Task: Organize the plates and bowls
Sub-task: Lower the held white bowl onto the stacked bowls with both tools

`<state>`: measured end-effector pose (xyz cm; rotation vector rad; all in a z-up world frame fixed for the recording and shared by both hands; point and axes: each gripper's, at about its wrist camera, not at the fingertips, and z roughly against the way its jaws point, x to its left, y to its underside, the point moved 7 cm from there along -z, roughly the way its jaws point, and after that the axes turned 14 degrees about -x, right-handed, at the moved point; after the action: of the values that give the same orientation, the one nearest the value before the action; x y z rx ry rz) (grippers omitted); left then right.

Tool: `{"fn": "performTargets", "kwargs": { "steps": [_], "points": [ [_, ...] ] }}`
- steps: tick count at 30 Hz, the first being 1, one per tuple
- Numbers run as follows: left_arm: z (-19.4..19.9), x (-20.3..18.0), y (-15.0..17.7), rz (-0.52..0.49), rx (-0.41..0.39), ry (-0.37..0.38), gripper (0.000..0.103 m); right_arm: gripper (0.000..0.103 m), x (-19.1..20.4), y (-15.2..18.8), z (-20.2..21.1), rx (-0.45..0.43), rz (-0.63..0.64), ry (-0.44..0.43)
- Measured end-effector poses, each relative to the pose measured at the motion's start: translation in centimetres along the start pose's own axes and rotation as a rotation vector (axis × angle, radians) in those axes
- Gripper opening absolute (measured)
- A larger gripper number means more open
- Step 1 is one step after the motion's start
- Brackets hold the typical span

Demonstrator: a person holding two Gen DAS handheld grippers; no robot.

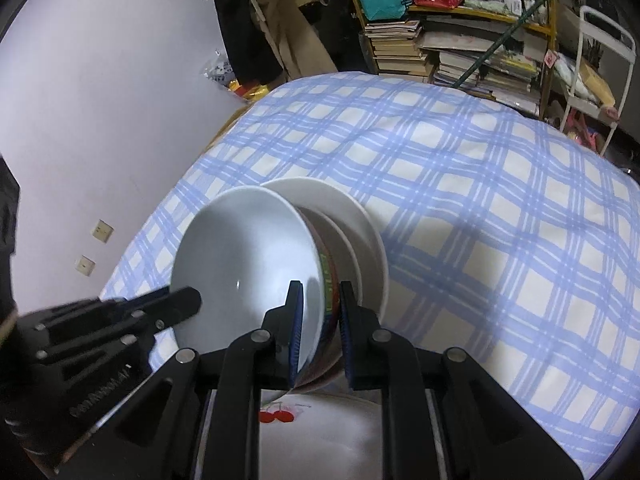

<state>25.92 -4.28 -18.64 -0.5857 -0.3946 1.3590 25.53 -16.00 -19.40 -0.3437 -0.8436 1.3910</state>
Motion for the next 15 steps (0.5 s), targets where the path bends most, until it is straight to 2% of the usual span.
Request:
{"fn": "performTargets", "kwargs": {
  "steps": [15],
  "points": [
    [-0.13, 0.17, -0.29, -0.042, -0.028, -0.038, 0.01, 0.025, 0.37, -0.28, 0.13, -0.028, 0.036, -0.005]
  ]
}}
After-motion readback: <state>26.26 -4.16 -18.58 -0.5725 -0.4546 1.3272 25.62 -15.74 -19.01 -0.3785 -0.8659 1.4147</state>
